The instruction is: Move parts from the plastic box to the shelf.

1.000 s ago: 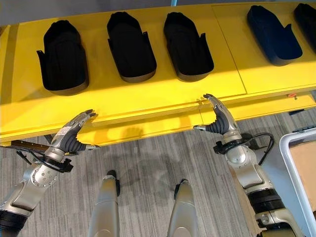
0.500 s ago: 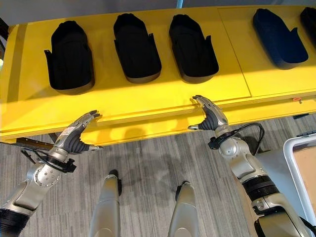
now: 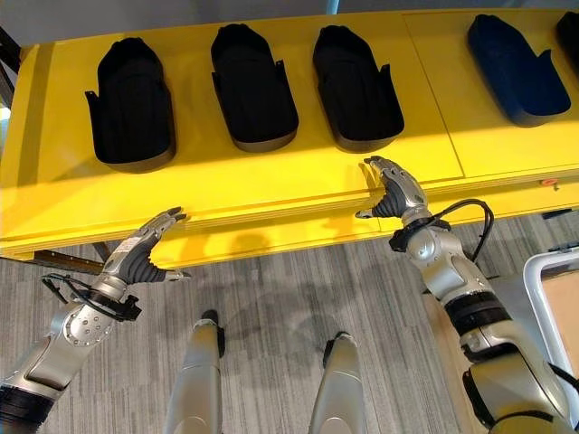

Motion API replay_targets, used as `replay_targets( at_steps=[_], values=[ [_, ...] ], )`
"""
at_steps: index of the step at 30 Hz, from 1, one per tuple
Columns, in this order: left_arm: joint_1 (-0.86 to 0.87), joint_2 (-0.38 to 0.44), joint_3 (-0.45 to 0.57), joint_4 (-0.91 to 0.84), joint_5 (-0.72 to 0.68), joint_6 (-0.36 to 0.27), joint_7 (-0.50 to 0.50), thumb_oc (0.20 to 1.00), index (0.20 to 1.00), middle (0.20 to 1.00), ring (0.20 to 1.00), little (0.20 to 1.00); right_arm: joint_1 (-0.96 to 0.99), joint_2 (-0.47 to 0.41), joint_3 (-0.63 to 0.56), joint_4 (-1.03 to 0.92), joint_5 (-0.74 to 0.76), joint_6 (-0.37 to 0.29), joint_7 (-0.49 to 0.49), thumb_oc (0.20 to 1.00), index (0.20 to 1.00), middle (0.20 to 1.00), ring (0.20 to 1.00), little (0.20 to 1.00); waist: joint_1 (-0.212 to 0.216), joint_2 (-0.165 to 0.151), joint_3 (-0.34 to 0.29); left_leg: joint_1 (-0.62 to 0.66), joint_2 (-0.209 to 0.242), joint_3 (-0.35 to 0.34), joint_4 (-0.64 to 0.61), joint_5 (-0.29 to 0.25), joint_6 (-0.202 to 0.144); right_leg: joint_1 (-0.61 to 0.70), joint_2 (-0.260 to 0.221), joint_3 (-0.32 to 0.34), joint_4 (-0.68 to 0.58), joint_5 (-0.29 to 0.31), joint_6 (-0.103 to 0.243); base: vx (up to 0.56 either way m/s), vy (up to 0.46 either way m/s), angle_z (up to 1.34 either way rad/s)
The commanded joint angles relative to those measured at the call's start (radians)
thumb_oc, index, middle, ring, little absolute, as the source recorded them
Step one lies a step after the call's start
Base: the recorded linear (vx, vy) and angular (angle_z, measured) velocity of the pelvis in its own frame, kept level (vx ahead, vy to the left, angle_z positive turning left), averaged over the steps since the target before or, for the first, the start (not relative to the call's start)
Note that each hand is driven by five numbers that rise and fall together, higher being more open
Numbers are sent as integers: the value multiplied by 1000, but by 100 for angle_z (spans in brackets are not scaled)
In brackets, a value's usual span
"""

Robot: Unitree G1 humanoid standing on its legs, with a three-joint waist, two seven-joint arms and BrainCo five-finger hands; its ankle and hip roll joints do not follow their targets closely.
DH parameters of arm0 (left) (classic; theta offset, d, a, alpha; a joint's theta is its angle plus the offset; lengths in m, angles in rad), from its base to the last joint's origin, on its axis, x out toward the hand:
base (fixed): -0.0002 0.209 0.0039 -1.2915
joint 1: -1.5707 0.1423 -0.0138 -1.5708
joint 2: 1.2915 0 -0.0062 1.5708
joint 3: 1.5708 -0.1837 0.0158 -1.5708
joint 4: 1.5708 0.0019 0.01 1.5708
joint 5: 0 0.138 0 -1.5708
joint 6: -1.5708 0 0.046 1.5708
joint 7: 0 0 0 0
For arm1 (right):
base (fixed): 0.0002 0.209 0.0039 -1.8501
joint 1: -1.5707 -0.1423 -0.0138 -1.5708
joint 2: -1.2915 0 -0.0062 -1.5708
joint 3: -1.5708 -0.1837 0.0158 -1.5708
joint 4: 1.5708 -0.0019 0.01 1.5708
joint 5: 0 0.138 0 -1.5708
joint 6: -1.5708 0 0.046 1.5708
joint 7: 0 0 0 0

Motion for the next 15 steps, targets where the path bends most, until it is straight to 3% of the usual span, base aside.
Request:
replay_targets(
  at_steps=[1, 15],
  values=[
    [94, 29, -44, -8, -33, 4, -45, 1000, 1000, 1000, 1000, 1000, -22, -15, -4, 24, -43, -2, -12, 1000, 1000, 1000, 1000, 1000, 25, -30, -49, -52, -5, -3, 8, 71, 38, -72, 30, 27, 38, 127, -75, 0, 0, 0],
    [100, 45, -42, -11, -51, 8, -58, 1000, 1000, 1000, 1000, 1000, -191, -45, 112, 149, -84, 15, 6, 1000, 1000, 1000, 1000, 1000, 41, -29, -39, -66, -11, -2, 12, 74, 39, -87, 28, 24, 47, 124, -75, 1, 2, 1]
  ],
)
